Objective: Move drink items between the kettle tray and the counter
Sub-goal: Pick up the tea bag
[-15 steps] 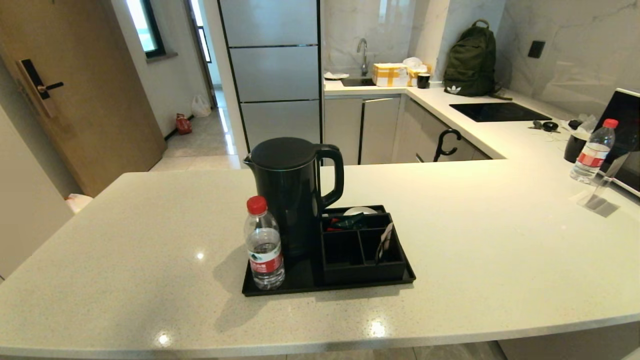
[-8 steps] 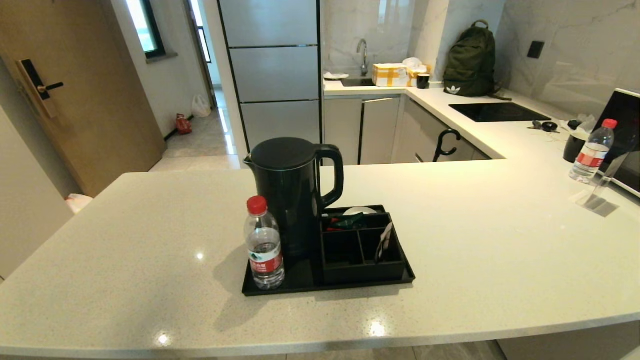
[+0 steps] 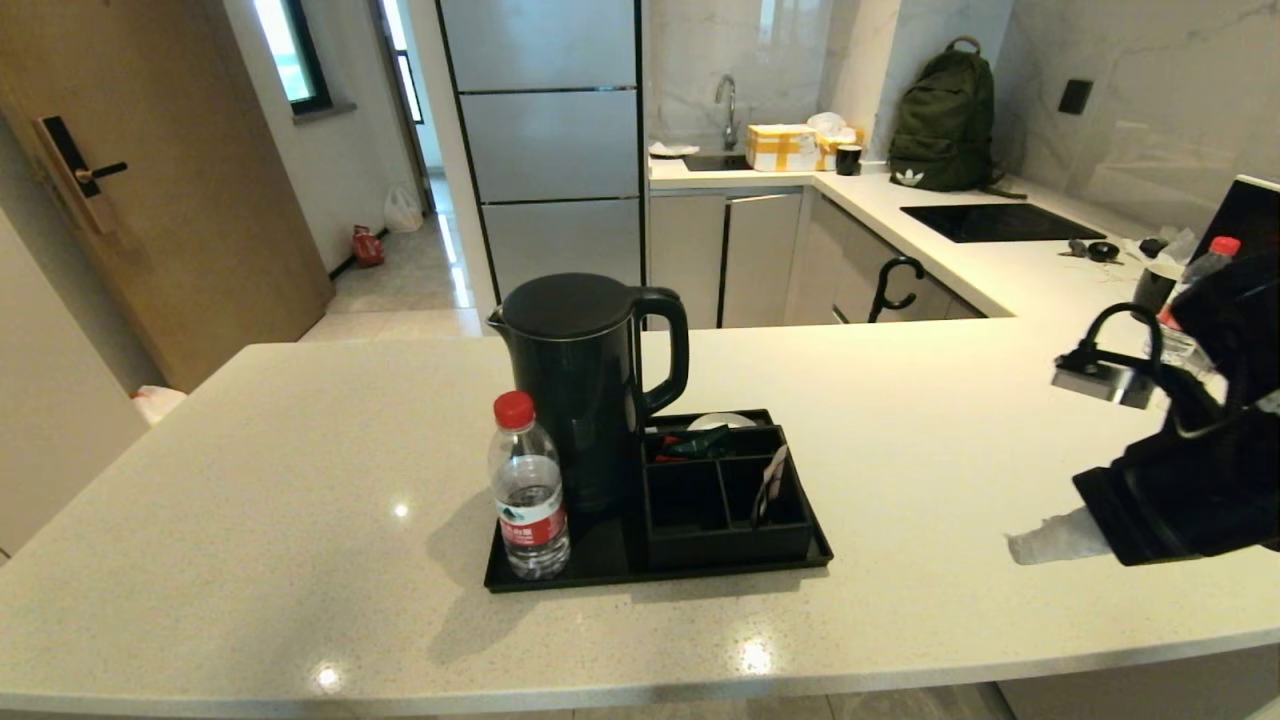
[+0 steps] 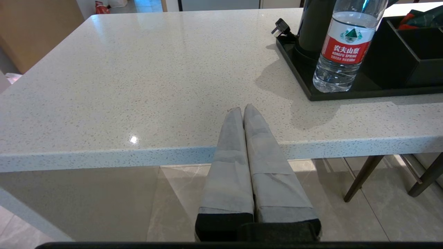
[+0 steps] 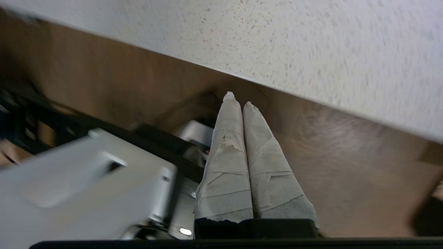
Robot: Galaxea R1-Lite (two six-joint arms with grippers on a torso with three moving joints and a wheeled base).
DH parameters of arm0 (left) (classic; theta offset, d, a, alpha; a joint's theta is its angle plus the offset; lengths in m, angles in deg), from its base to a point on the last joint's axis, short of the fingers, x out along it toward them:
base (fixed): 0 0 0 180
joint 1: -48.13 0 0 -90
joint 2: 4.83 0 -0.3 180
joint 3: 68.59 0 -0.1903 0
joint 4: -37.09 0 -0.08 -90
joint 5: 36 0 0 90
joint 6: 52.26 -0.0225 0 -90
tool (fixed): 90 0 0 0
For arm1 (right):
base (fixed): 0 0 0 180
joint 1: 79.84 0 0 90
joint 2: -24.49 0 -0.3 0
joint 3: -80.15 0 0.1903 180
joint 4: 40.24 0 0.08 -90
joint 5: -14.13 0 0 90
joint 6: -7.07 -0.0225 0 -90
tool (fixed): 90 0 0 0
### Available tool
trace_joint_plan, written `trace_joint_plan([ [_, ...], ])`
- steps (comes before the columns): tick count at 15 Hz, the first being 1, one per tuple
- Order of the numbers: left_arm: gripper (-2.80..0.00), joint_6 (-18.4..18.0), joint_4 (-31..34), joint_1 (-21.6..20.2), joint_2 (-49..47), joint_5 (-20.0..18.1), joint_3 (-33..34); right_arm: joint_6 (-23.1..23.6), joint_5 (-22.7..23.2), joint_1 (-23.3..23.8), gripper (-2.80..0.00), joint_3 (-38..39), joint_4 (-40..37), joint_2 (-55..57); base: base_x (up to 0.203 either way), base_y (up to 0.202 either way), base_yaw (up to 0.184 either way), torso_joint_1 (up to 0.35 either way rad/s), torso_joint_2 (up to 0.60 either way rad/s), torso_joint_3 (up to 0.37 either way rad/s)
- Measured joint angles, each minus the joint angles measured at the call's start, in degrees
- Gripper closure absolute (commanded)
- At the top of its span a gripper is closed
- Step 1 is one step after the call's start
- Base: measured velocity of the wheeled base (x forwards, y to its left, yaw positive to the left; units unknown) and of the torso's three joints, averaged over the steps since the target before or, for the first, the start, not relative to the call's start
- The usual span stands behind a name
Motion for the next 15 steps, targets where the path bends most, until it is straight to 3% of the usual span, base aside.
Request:
trace_joint_plan([
  [1,0.0,0.0,0.0,0.0,0.0,0.0,0.0,2.9,0.1,-0.8,0.0,-2.1,-0.9,2.9,0.0,0.0,0.0,0.0,0.0,0.0],
  [2,0.0,0.0,0.0,0.0,0.0,0.0,0.0,3.5,0.1,-2.0,-2.8,-4.8,-1.8,5.0,0.0,0.0,0.0,0.0,0.0,0.0],
  [5,0.0,0.0,0.0,0.0,0.0,0.0,0.0,-2.4,-0.2,-6.4,-2.8,-10.5,-2.3,9.0,0.0,0.0,0.0,0.0,0.0,0.0],
  [8,0.0,0.0,0.0,0.0,0.0,0.0,0.0,-12.1,-1.2,-11.4,-2.8,-14.5,-1.8,11.2,0.0,0.0,0.0,0.0,0.0,0.0],
  [15,0.0,0.0,0.0,0.0,0.0,0.0,0.0,-31.3,-14.7,-20.7,-2.8,-28.2,-2.3,22.1,0.0,0.0,0.0,0.0,0.0,0.0],
])
